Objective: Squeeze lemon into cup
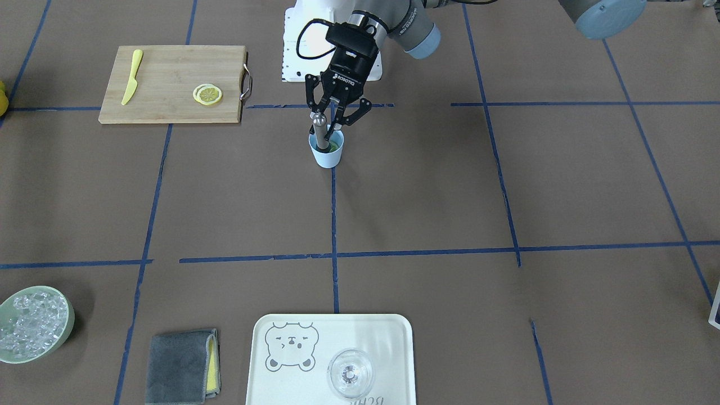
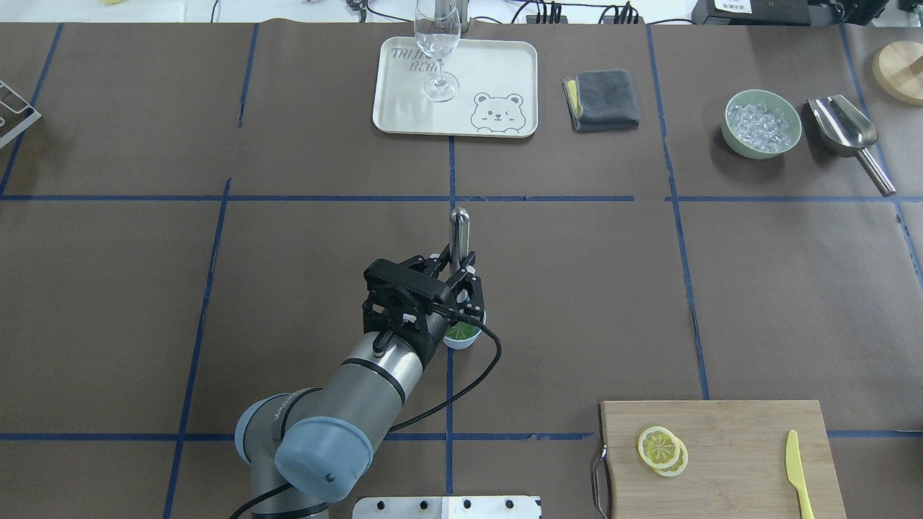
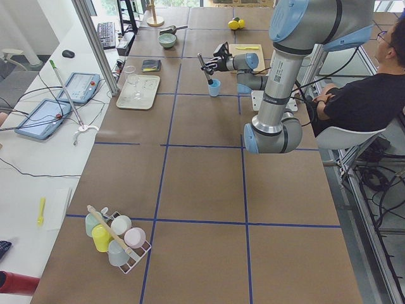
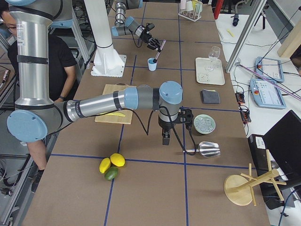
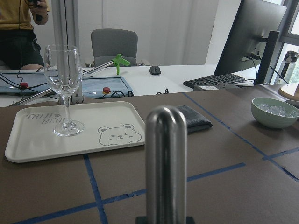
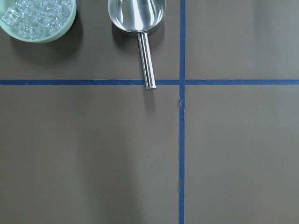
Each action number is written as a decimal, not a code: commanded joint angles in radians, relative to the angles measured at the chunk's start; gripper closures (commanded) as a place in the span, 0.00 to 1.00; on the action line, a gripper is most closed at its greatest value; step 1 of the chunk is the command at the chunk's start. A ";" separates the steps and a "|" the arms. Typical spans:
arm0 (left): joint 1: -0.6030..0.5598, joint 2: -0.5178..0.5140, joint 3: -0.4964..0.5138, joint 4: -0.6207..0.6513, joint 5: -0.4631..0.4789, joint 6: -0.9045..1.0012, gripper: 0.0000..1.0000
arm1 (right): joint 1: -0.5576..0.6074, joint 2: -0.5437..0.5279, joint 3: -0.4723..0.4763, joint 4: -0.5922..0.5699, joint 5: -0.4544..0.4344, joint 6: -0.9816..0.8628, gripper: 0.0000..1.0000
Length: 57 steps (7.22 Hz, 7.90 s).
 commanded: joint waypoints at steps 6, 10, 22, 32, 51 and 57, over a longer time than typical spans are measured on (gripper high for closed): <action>-0.383 0.179 -0.113 0.060 -0.530 0.112 1.00 | 0.018 -0.017 -0.118 0.143 -0.002 -0.004 0.00; -0.604 0.276 -0.186 0.506 -0.926 0.104 1.00 | 0.035 -0.023 -0.222 0.237 0.058 0.014 0.00; -0.757 0.423 0.039 0.755 -1.439 0.037 1.00 | 0.035 -0.061 -0.258 0.373 0.057 0.017 0.00; -0.675 0.442 0.039 0.750 -1.381 0.035 0.01 | 0.035 -0.060 -0.259 0.373 0.055 0.016 0.00; -1.378 0.614 0.051 0.802 -1.533 0.892 0.00 | 0.034 -0.041 -0.232 0.374 0.051 0.040 0.00; -1.372 0.629 0.039 0.838 -1.534 0.894 0.00 | 0.034 -0.038 -0.235 0.373 0.057 0.040 0.00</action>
